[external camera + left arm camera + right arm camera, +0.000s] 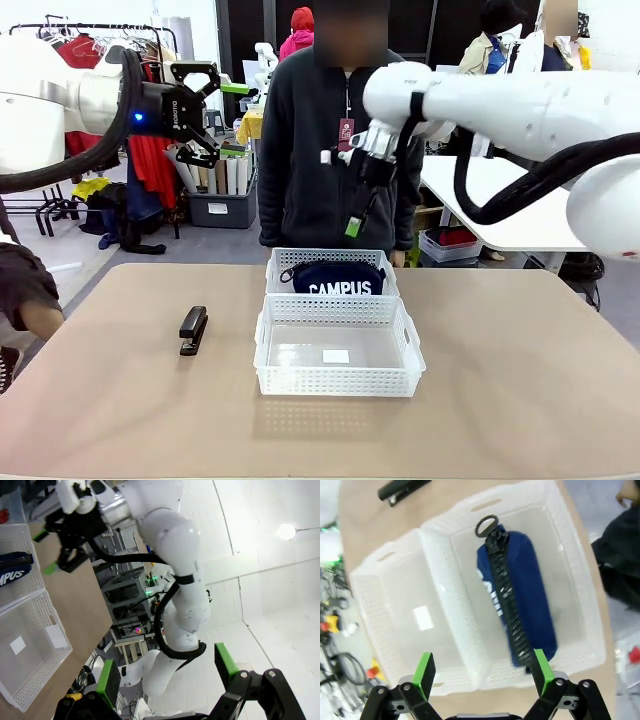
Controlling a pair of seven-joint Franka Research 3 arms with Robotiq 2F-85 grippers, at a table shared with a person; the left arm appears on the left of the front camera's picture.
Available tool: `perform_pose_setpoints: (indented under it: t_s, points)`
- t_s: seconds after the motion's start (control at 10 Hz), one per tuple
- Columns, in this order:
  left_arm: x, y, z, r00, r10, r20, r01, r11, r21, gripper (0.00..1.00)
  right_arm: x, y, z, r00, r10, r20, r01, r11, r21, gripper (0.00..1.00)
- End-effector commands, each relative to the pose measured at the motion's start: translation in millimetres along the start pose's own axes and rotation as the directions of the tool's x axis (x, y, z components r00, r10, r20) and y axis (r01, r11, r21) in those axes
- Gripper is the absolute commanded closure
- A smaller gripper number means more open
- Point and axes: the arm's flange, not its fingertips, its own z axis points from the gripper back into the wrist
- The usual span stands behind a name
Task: Distribute items into two baskets.
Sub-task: Pick up the Stapler that the person points to.
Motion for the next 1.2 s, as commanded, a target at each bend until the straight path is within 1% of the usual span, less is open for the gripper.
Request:
perform_pose_setpoints:
  t_s: [0.0, 0.1, 0.2, 0.3, 0.4, 0.5, 0.6, 0.7, 0.8, 0.9, 1.0, 1.1]
  points:
    - [0, -2, 0, 1.0, -0.004, 0.005, 0.004, 1.0, -0.001, 0.0, -35, 21, 27, 0.989, -0.126, 0.079, 0.115, 0.985, 0.126, 0.0]
    - [0, -2, 0, 1.0, -0.004, 0.005, 0.004, 1.0, -0.001, 0.0, -58, 28, 46, 0.978, -0.166, 0.129, 0.148, 0.979, 0.137, 0.0]
    - [0, -2, 0, 1.0, -0.004, 0.005, 0.004, 1.0, -0.001, 0.0, -84, 31, 70, 0.97, -0.175, 0.168, 0.149, 0.976, 0.159, 0.0]
    - [0, -2, 0, 1.0, -0.004, 0.005, 0.004, 1.0, -0.001, 0.0, -108, 37, 86, 0.959, -0.161, 0.234, 0.122, 0.977, 0.173, 0.0]
    - [0, -2, 0, 1.0, -0.004, 0.005, 0.004, 1.0, -0.001, 0.0, -128, 43, 97, 0.942, -0.191, 0.277, 0.141, 0.972, 0.191, 0.0]
    - [0, -2, 0, 1.0, -0.004, 0.005, 0.004, 1.0, -0.001, 0.0, -145, 48, 108, 0.931, -0.207, 0.301, 0.138, 0.962, 0.236, 0.0]
    - [0, -2, 0, 1.0, -0.004, 0.005, 0.004, 1.0, -0.001, 0.0, -160, 56, 110, 0.917, -0.23, 0.325, 0.146, 0.953, 0.264, 0.0]
    - [0, -2, 0, 1.0, -0.004, 0.005, 0.004, 1.0, -0.001, 0.0, -170, 59, 115, 0.906, -0.23, 0.356, 0.131, 0.95, 0.282, 0.0]
    - [0, -2, 0, 1.0, -0.004, 0.005, 0.004, 1.0, -0.001, 0.0, -172, 61, 118, 0.89, -0.207, 0.407, 0.103, 0.959, 0.262, 0.0]
    - [0, -2, 0, 1.0, -0.004, 0.005, 0.004, 1.0, -0.001, 0.0, -156, 59, 116, 0.916, -0.054, 0.399, 0.015, 0.995, 0.101, 0.0]
    - [0, -2, 0, 1.0, -0.004, 0.005, 0.004, 1.0, -0.001, 0.0, -165, 48, 131, 0.909, -0.238, 0.341, 0.144, 0.95, 0.278, 0.0]
    - [0, -2, 0, 1.0, -0.004, 0.005, 0.004, 1.0, -0.001, 0.0, -165, 48, 131, 0.909, -0.238, 0.341, 0.144, 0.95, 0.278, 0.0]
